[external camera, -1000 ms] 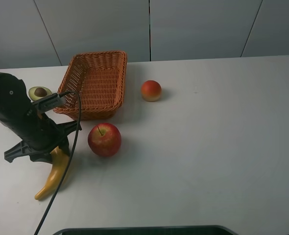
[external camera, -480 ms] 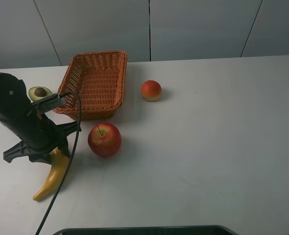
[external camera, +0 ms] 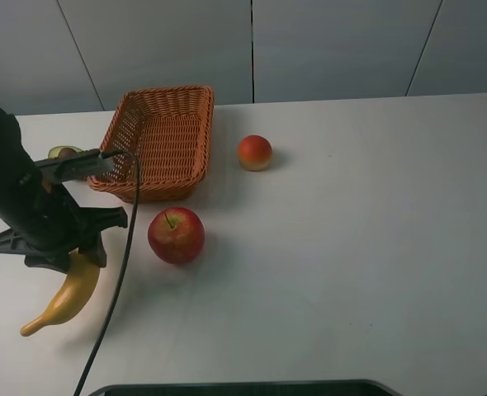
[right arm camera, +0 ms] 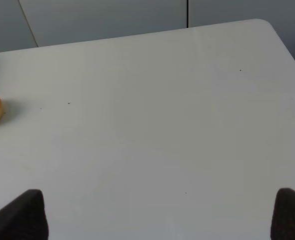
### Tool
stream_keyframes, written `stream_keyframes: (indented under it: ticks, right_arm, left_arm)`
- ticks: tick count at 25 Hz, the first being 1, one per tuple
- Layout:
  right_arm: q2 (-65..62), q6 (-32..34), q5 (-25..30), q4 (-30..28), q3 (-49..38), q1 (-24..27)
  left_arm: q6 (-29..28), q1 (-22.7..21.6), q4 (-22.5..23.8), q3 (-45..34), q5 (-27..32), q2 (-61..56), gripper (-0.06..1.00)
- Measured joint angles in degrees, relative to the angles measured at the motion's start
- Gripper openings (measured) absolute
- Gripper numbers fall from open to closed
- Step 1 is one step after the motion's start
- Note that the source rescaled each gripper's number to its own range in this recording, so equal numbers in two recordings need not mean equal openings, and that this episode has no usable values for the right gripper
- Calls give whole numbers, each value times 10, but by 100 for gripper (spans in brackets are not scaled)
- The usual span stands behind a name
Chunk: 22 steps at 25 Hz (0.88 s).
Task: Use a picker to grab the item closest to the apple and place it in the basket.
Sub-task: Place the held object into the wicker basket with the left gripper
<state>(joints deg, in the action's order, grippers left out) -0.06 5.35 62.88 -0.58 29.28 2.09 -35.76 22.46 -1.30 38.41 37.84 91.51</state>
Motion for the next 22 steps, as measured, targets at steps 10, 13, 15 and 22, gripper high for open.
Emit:
stream_keyframes:
  ticks: [10, 13, 15, 22]
  right_arm:
    - [0, 0, 0, 0, 0, 0]
    - [0, 0, 0, 0, 0, 0]
    - [0, 0, 0, 0, 0, 0]
    - [0, 0, 0, 0, 0, 0]
  left_arm:
    - [10, 0, 42, 0, 92, -180, 1]
    - [16, 0, 42, 0, 111, -236, 1]
    - [19, 0, 44, 0, 118, -274, 1]
    - [30, 0, 105, 0, 61, -329, 1]
